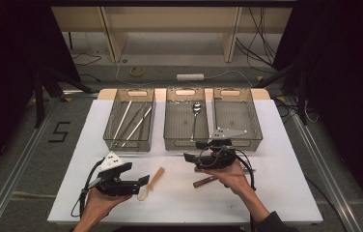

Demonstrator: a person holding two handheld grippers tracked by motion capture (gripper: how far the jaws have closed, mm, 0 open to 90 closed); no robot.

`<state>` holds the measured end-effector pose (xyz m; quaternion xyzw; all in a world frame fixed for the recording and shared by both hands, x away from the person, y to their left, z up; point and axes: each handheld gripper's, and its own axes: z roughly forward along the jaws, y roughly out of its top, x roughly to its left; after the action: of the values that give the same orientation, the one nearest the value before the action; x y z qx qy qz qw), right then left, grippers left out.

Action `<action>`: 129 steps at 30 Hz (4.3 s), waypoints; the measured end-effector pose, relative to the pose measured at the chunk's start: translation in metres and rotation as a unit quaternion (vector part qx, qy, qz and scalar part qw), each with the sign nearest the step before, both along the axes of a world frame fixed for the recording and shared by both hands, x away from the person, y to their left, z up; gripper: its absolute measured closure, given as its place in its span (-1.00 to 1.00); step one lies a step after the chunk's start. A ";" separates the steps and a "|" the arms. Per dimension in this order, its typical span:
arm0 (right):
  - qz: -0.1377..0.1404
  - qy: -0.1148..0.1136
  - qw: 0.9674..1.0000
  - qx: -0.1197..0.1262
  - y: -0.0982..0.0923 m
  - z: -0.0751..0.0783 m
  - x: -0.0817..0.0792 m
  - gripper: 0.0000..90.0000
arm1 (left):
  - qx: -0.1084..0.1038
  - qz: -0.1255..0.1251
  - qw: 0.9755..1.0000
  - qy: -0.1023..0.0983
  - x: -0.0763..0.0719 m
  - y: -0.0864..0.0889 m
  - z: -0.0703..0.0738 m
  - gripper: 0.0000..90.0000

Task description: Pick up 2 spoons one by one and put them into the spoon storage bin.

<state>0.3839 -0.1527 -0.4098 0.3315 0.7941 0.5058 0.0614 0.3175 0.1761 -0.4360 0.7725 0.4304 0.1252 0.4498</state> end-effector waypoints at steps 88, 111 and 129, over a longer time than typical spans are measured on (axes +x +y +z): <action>0.002 -0.013 1.000 -0.012 -0.042 -0.022 -0.067 -0.36 | 0.199 -0.068 0.969 0.126 0.044 -0.060 -0.035 0.70; -0.012 -0.011 1.000 -0.007 -0.051 -0.021 -0.067 -0.36 | 0.122 -0.069 0.987 0.078 0.053 -0.048 0.008 0.72; -0.026 -0.018 0.999 0.001 -0.067 -0.020 -0.075 -0.36 | 0.074 -0.054 0.996 0.022 0.098 -0.063 0.050 0.71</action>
<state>0.3092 -0.2197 -0.4293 0.3433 0.7836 0.5102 0.0886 0.4156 0.1135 -0.3856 0.8284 0.3875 0.1153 0.3876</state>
